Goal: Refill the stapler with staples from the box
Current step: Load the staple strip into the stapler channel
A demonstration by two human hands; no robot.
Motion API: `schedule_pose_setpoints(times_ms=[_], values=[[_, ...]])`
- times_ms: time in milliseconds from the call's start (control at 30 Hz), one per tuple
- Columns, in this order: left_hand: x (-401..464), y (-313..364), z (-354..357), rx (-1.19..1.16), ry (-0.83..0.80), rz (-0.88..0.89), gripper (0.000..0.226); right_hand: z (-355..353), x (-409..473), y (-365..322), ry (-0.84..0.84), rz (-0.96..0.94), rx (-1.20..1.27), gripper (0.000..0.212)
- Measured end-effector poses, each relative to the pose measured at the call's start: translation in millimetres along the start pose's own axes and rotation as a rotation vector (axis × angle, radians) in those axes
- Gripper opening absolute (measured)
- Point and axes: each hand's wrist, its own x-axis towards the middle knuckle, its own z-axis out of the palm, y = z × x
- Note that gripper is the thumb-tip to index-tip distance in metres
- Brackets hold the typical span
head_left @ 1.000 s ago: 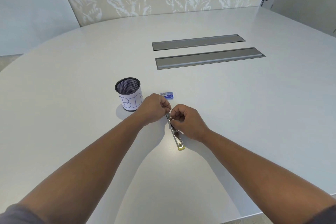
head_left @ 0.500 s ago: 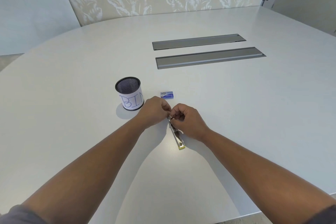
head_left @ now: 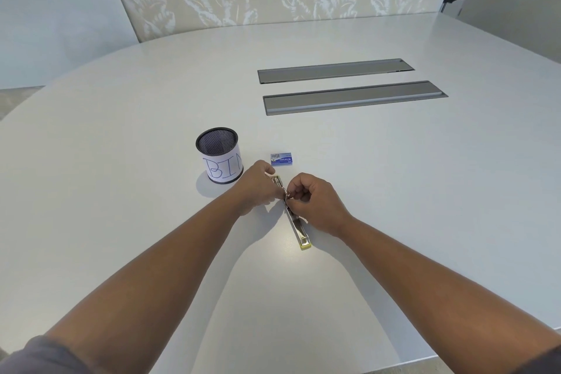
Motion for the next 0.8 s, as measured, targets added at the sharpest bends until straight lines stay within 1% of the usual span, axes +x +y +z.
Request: schedule_pose_setpoints(times_ms=[233,533,800], values=[[5,-1,3,-0.019,0.017,0.003,0.039,1,0,1,-0.001,-0.005,-0.022,0.023],[8,-6,6,-0.058,0.113,0.045,0.021,2,1,1,-0.006,0.000,-0.026,0.025],[13,-8,6,-0.130,0.153,0.027,0.016,1,2,2,-0.006,-0.017,-0.041,0.022]])
